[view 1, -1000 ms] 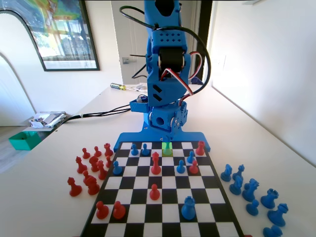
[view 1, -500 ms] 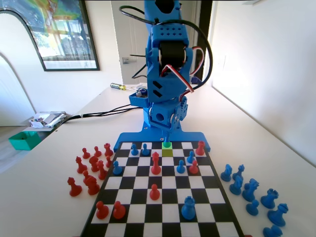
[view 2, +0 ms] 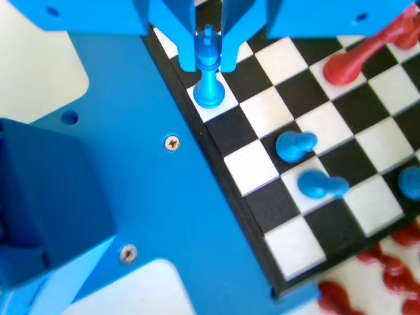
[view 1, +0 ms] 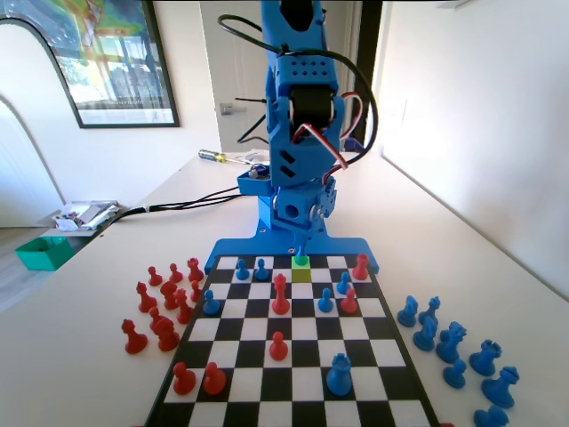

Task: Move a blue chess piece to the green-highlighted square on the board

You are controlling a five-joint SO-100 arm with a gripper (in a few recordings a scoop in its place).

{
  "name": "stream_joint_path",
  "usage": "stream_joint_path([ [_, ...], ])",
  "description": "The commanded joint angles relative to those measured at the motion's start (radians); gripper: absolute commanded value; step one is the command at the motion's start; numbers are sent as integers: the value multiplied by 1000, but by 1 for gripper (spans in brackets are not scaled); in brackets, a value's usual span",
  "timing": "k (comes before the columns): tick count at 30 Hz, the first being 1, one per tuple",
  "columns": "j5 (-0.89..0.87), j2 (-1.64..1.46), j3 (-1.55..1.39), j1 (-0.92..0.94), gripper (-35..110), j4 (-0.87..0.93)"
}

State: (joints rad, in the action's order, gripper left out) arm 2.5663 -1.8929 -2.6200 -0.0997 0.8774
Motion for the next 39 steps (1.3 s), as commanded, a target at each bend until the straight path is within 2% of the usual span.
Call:
stream_joint_path([
  [1,6,-44,-3,-9,2,3],
  [5,-12,-46,2,-8,10,-9],
  [17,25,-46,26,6,10,28],
  [32,5,-98,439,35,11,515],
  [37,-74,-199,580,52,5,663],
  [39,-158,-250,617,54,3,687],
])
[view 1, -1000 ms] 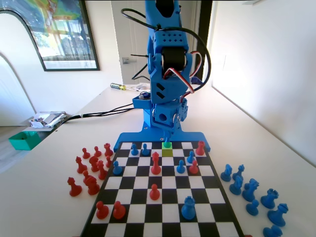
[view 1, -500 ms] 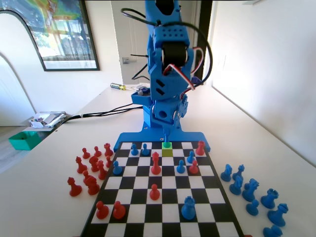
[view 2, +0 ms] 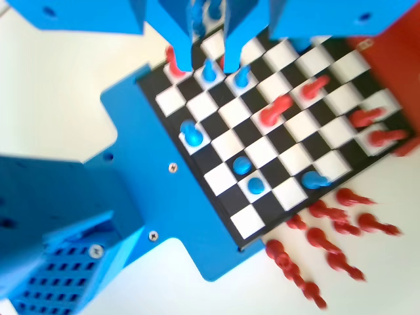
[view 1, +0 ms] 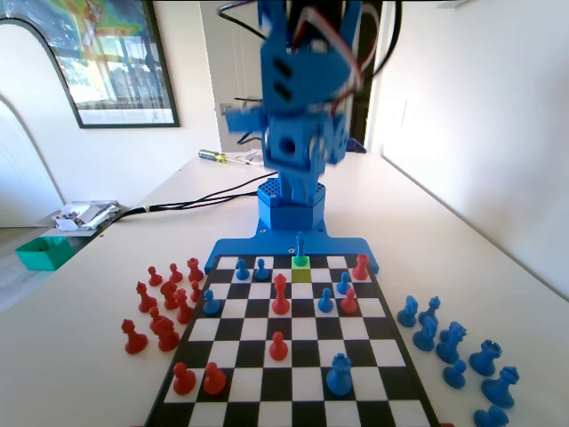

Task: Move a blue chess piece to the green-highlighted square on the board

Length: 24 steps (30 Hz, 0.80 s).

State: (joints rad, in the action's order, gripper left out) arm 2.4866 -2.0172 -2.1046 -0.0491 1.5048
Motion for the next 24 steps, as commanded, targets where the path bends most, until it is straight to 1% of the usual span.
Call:
stream_joint_path([
  [1,-117,-152,117,3,3,69],
  [7,-334,-293,212,15,1,181],
  [11,-531,-397,256,14,1,198],
  [14,-621,-477,295,15,1,227],
  [21,-741,-663,275,64,1,301],
  [24,-759,-709,242,83,1,296],
])
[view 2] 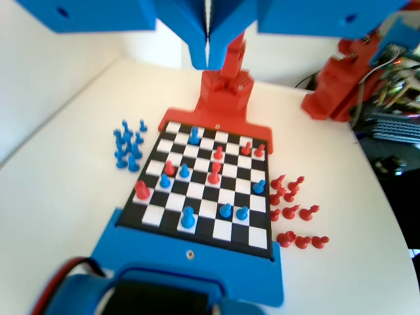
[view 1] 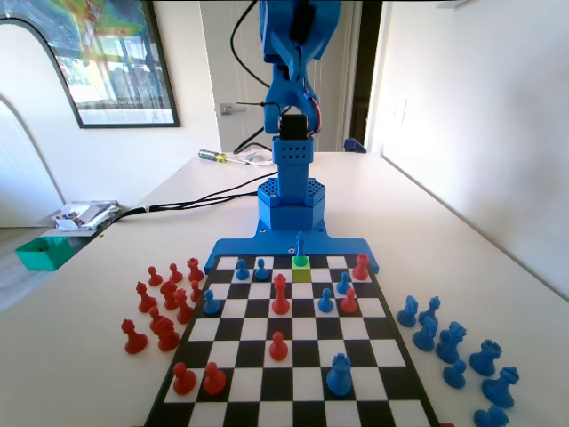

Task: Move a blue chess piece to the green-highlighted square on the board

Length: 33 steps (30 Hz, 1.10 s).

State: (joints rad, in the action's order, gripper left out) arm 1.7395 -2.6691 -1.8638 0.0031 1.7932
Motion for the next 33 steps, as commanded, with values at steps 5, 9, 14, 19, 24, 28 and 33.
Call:
stream_joint_path([
  [5,-18,-137,-98,48,1,-78],
  [9,-20,-204,-216,35,1,-133],
  [14,-20,-279,-301,38,1,-172],
  [19,-17,-325,-316,43,1,-206],
  [24,-18,-385,-319,35,1,-219],
  [28,-18,-387,-319,37,1,-219],
  [33,-15,-387,-319,31,1,-221],
])
